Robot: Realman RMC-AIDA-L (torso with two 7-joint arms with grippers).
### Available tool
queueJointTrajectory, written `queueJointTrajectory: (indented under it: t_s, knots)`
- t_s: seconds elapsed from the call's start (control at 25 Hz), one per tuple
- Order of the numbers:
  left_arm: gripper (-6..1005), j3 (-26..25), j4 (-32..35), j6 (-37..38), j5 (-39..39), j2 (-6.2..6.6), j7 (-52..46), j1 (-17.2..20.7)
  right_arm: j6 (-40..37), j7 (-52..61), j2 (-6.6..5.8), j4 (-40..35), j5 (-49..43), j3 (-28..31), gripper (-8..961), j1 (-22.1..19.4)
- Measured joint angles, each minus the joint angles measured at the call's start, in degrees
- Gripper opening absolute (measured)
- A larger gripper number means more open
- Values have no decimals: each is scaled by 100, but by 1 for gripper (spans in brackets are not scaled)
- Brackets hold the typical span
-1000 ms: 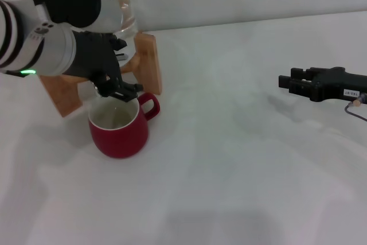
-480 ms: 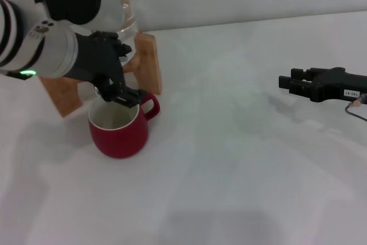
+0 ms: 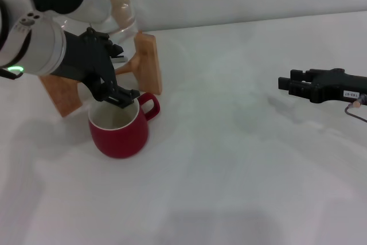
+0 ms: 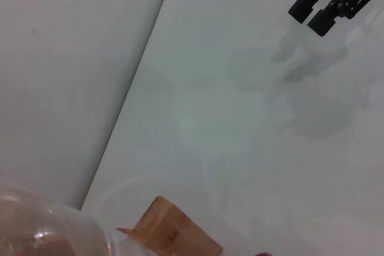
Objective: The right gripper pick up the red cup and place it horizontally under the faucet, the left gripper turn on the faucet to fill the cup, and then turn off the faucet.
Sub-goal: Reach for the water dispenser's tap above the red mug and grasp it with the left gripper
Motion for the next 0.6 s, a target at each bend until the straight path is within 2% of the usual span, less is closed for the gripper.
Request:
queueJointTrajectory:
  t_s: [0.6]
  knots:
    - [879,4,35,-75,-43,-7,-10,7,28,0,0,-1,0,26,436,-16]
